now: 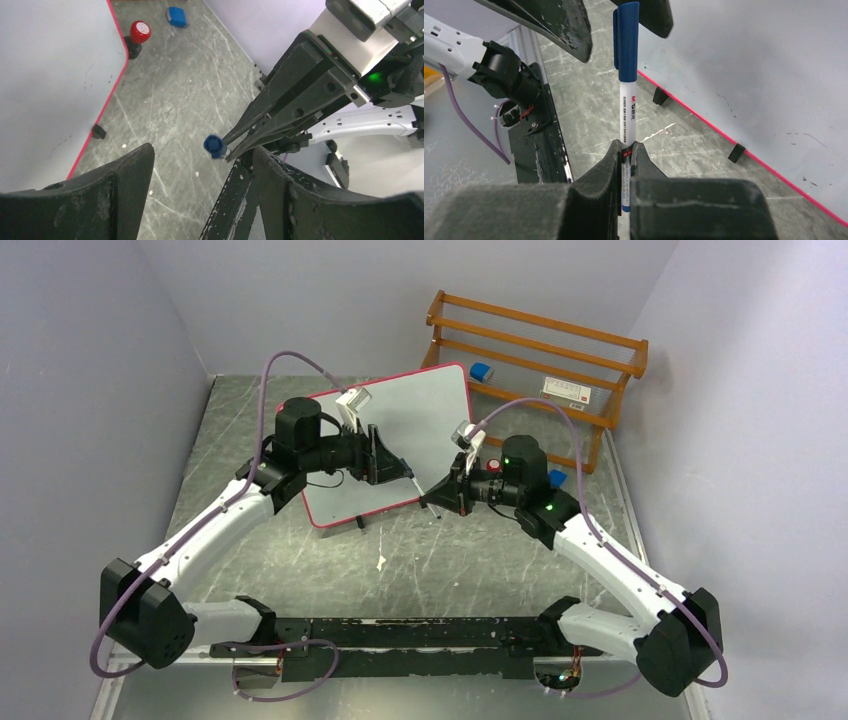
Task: Write a sentence on the whiteboard
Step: Open the whiteboard marker at the center of the board.
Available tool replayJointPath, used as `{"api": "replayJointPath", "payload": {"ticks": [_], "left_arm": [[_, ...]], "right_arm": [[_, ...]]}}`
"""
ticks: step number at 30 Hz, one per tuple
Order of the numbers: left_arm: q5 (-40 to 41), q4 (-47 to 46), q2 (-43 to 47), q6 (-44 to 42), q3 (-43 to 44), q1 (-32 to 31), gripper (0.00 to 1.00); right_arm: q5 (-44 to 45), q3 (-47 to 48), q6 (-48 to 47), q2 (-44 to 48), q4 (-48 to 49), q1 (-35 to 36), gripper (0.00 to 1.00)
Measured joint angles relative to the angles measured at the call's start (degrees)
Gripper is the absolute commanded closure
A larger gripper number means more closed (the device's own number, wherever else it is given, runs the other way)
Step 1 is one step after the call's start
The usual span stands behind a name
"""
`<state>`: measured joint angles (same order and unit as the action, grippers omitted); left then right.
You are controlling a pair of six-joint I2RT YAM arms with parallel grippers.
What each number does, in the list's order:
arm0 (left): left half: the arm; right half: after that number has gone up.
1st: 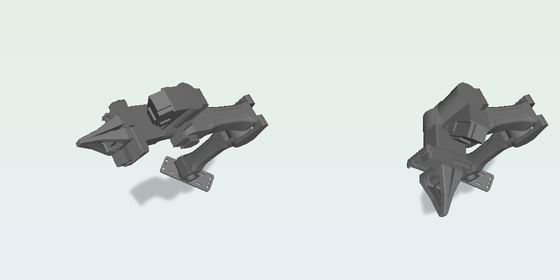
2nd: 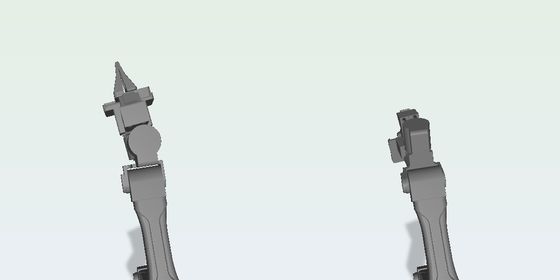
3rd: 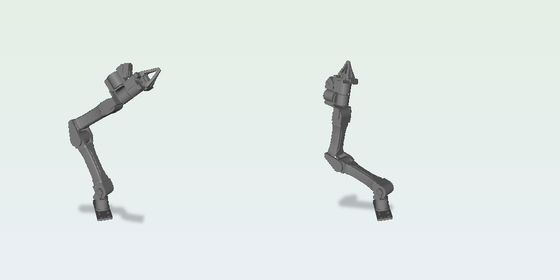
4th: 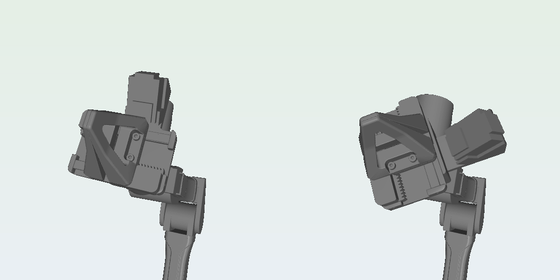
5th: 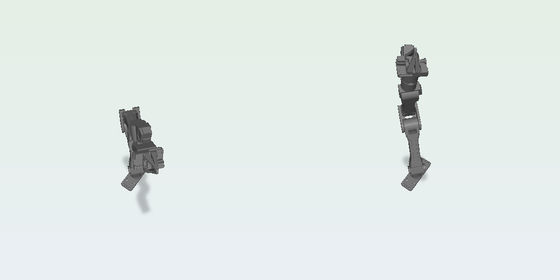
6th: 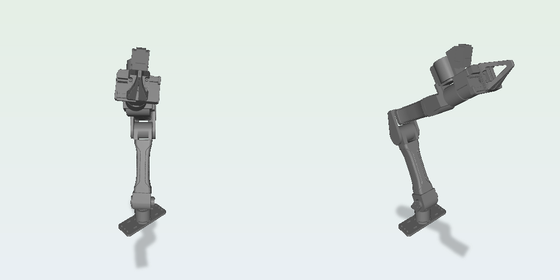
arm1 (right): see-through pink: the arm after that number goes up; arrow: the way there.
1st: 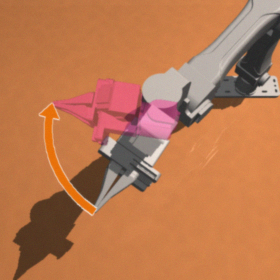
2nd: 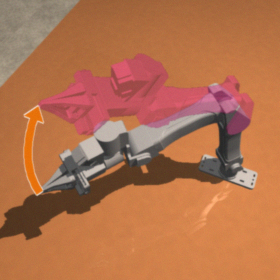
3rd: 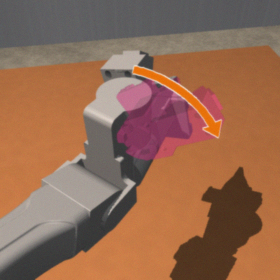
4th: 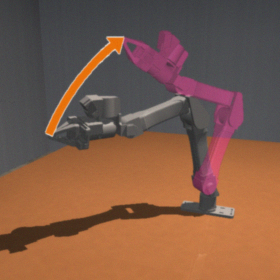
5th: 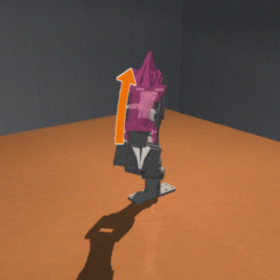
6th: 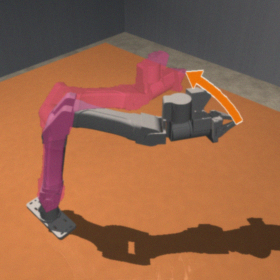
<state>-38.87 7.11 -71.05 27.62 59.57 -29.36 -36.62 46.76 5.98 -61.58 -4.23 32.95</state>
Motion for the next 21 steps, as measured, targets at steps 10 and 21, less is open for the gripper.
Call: {"api": "replayJointPath", "payload": {"ticks": [10, 21], "left_arm": [[-0.31, -2.64, -1.49, 3.06, 0.0, -2.25, 0.56], [0.26, -2.21, -1.51, 3.04, 0.0, -2.32, 0.95]], "right_arm": [[0.79, 0.46, -2.12, -1.42, 0.52, 1.95, 1.0], [2.23, 0.44, -2.69, -1.66, 1.36, 2.08, 0.99]]}}
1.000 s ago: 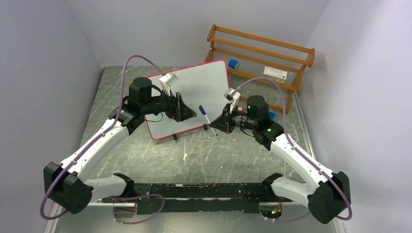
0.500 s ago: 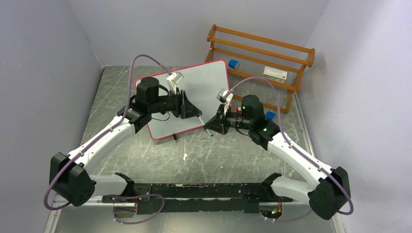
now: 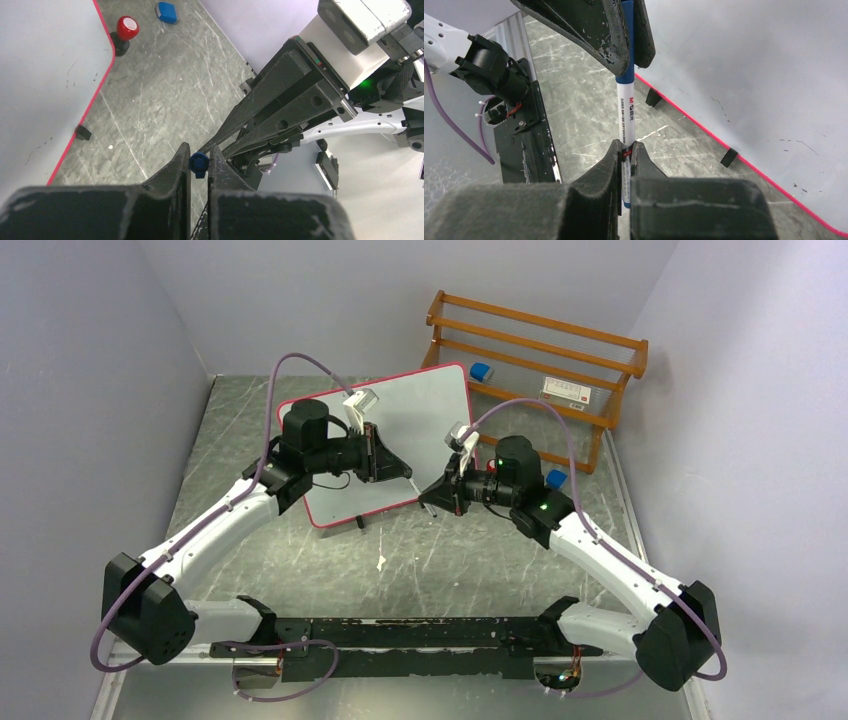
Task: Write a sentence on the whiteboard
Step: Open the whiteboard marker at the center of the board.
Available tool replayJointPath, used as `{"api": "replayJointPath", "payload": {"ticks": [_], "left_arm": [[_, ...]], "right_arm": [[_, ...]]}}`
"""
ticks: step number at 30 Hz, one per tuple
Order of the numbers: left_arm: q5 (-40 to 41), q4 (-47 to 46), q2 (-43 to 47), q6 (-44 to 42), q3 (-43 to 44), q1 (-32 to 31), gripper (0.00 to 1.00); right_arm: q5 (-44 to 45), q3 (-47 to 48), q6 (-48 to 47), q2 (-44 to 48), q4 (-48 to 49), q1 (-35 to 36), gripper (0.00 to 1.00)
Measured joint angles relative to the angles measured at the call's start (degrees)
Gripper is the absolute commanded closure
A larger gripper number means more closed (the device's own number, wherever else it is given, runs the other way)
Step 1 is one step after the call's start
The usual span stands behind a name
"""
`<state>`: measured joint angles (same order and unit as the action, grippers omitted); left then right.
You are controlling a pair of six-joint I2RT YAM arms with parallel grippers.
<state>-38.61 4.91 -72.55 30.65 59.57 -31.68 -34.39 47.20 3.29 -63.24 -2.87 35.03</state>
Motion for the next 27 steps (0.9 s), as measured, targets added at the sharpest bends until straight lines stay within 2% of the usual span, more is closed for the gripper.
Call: {"api": "replayJointPath", "payload": {"ticks": [3, 4, 8, 12, 18, 27], "left_arm": [[0.24, 0.04, 0.0, 0.22, 0.0, -0.04, 0.95], [0.66, -0.02, 0.11, 0.28, 0.0, -0.04, 0.95], [2.67, -0.57, 1.88, 1.44, -1.16, 0.15, 0.95], [5.18, -2.82, 5.38, 4.61, -4.7, 1.22, 0.95], [9.92, -10.47, 12.66, 12.61, -12.35, 1.92, 0.95], [12.17, -23.93, 17.64, 24.76, -20.33, 1.97, 0.95]], "right_arm": [[0.46, -0.02, 0.48, -0.07, 0.26, 0.07, 0.83], [0.74, -0.2, 1.03, -0.02, 0.79, 0.09, 0.75], [1.42, -3.19, 5.88, 1.11, 7.06, 0.09, 0.51], [2.4, -7.61, 12.52, 3.8, 15.72, 0.09, 0.37], [4.87, -16.09, 25.03, 6.75, 31.06, -0.2, 0.3], [6.25, -22.21, 41.0, 4.5, 51.41, -0.98, 0.3]]}}
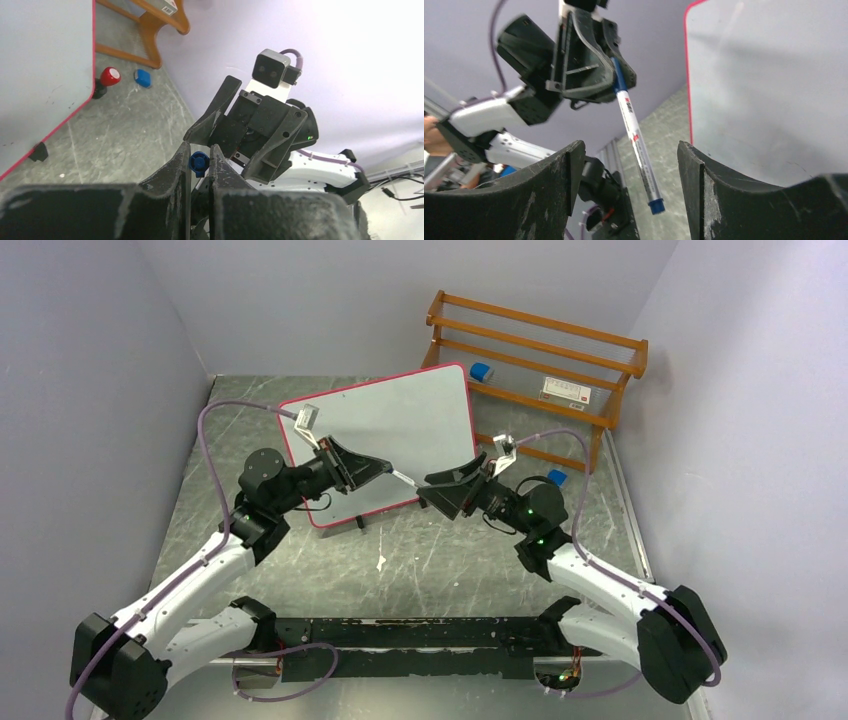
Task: Write a sentence on the whiteboard
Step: Open the whiteboard marker at the center of the board.
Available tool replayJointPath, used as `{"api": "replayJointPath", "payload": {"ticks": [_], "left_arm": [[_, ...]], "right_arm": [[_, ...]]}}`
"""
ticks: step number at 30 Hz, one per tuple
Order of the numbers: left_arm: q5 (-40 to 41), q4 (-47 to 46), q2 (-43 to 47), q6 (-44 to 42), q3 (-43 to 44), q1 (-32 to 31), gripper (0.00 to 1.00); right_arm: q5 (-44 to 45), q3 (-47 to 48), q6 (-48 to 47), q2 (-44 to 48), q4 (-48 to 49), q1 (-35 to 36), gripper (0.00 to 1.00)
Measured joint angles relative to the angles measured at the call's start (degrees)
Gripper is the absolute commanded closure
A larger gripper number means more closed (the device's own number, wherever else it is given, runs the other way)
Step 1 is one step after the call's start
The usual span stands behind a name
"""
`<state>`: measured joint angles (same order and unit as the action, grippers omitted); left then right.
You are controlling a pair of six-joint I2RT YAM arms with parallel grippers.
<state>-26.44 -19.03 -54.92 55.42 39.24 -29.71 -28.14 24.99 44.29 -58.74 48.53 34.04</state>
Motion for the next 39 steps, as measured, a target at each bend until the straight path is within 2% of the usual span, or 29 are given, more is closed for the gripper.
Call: {"api": "replayJointPath", "payload": {"ticks": [4, 9, 21, 30, 39], "left_arm": [[0.46, -6.08, 0.33, 5.16, -3.13, 0.0, 0.95], [0.5, -11.47, 0.35, 9.62, -5.42, 0.0, 0.95], [0.76, -18.01, 0.96, 13.9, -6.88, 0.0, 0.95], [0.81, -19.85, 0.48, 14.93, -7.52, -0.2, 0.95], [2.36, -20.17, 0.48, 15.02, -7.74, -0.5, 0.95]], "right_arm": [[-0.76, -0.26, 5.44, -2.84, 8.22, -0.09, 0.35], [-1.88, -0.26, 9.49, -6.01, 14.01, -0.09, 0.39], [-3.08, 0.76, 10.78, -6.64, 14.82, -0.13, 0.56], [-4.5, 2.12, 12.09, -7.91, 17.05, -0.13, 0.65], [-4.9, 2.67, 12.11, -8.37, 17.11, -0.13, 0.66]]}}
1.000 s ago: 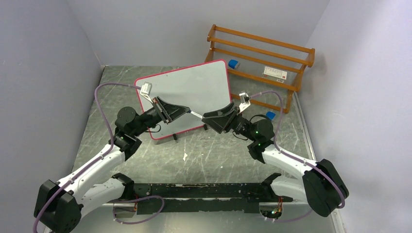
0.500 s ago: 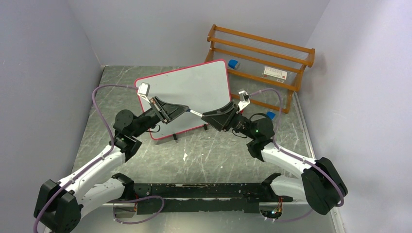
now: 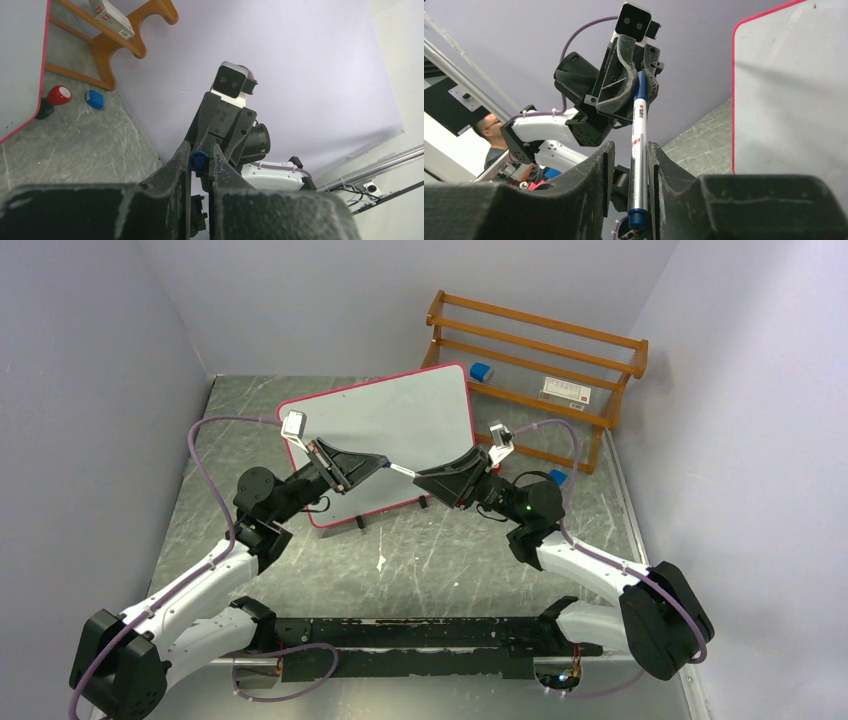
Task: Write a sentence on the whiteboard
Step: Open the whiteboard marker at the center of the board.
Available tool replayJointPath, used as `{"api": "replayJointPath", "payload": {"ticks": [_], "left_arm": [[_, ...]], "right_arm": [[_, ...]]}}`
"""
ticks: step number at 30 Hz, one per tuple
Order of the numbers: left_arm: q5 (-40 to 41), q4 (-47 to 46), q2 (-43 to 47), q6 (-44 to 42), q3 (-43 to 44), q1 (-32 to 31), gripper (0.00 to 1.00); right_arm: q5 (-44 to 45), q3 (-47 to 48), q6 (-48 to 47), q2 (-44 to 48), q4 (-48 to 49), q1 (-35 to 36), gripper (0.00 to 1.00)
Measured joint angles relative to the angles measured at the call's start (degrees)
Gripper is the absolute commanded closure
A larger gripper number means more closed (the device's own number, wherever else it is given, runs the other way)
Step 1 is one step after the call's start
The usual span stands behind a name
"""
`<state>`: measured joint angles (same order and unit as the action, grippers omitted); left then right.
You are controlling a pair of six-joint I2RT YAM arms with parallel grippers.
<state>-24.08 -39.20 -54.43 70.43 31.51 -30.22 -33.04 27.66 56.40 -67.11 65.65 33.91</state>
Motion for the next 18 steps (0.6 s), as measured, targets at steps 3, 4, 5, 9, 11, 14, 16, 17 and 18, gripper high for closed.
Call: {"api": "replayJointPath", "payload": {"ticks": [3, 4, 5, 9, 11, 14, 16, 17, 18], "left_arm": [[0.85, 0.04, 0.02, 0.02, -0.22, -0.17, 0.95], [1.05, 0.02, 0.02, 0.0, -0.22, -0.28, 0.95], [1.31, 0.04, 0.13, -0.07, -0.22, -0.39, 0.95], [2.1, 0.07, 0.55, -0.13, -0.22, -0.72, 0.95], [2.29, 0.04, 0.66, -0.13, -0.22, -0.79, 0.95], [2.51, -0.04, 0.68, -0.04, -0.22, -0.9, 0.95], [2.69, -0.15, 0.68, 0.09, -0.24, -0.98, 0.95], [2.8, -0.24, 0.68, 0.11, -0.31, -1.03, 0.95], [2.86, -0.26, 0.7, 0.11, -0.35, -1.07, 0.95]], "right_arm": [[0.02, 0.07, -0.13, 0.0, -0.48, 0.0, 0.68], [0.02, 0.15, -0.24, 0.0, -0.72, 0.0, 0.68], [0.04, 0.22, -0.33, 0.0, -0.85, 0.0, 0.69], [0.02, 0.5, -1.05, 0.07, -1.57, 0.0, 0.78], [0.02, 0.52, -1.18, 0.09, -1.75, 0.0, 0.83], [0.0, 0.52, -1.29, 0.09, -1.81, 0.0, 0.93], [0.0, 0.52, -1.22, 0.07, -1.7, 0.0, 1.0], [-0.04, 0.52, -1.22, 0.07, -1.62, 0.0, 1.0], [-0.04, 0.52, -1.2, 0.07, -1.6, 0.0, 1.0]]}}
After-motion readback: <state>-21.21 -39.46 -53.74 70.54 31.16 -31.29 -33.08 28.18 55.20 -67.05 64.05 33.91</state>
